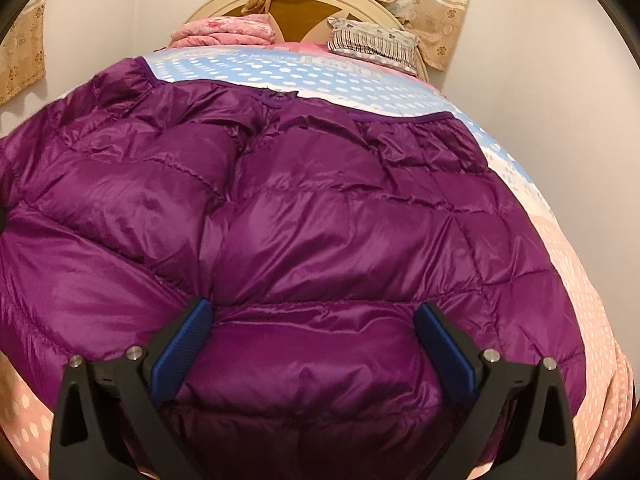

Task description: Fold large clothes

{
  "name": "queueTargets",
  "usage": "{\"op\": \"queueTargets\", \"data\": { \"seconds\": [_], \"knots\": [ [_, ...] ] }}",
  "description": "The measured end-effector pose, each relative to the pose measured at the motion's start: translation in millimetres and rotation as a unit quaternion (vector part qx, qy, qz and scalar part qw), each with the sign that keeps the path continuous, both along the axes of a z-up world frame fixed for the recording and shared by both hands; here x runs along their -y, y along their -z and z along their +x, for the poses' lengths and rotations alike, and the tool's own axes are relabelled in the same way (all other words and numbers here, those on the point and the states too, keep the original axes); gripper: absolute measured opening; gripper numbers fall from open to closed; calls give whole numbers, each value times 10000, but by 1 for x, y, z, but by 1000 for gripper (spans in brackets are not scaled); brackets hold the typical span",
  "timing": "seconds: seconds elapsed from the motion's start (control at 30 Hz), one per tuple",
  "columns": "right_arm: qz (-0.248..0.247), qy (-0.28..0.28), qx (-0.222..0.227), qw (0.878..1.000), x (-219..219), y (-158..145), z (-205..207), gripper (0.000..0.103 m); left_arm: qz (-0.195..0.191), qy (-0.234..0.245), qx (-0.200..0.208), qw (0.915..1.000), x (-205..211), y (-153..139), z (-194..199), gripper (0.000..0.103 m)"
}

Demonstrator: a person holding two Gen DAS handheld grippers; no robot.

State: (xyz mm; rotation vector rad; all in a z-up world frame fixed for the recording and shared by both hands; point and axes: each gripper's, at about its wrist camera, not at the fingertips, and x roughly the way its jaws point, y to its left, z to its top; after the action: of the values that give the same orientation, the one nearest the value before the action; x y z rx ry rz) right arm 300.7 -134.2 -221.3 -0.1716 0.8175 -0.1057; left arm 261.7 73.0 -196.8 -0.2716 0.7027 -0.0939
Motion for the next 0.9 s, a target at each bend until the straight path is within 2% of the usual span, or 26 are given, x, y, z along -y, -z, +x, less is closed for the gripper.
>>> {"op": "queueTargets", "data": {
  "seconds": [0.23,0.3,0.43,0.5,0.57,0.67,0.77,0.83,0.9],
  "knots": [
    [-48,-74,60,9999,-37,0,-17,103,49,-203,33,9998,-26,-12,-27,7],
    [21,-294,73,9995,-54,0,-23,103,87,-306,50,9995,-37,-17,-36,7],
    [623,-1050,60,9925,-65,-16,-35,101,169,-589,215,9979,-61,-42,-46,6],
    [906,-1126,385,9888,-52,-38,-49,101,445,-574,455,9963,-59,-59,-55,6],
    [1057,-1059,779,9857,-25,-62,-63,102,564,-508,600,9953,-54,-71,-61,6],
    [971,-755,1113,9861,21,-81,-70,102,699,-306,824,9937,-33,-89,-66,6],
    [809,-158,1135,9901,76,-80,-64,103,911,-41,1102,9897,-1,-108,-65,6],
    [697,383,1053,9913,122,-71,-58,103,1051,271,1287,9857,33,-119,-63,6],
    [621,750,940,9908,150,-61,-61,103,1093,556,1381,9828,57,-128,-58,6]
  ]
}}
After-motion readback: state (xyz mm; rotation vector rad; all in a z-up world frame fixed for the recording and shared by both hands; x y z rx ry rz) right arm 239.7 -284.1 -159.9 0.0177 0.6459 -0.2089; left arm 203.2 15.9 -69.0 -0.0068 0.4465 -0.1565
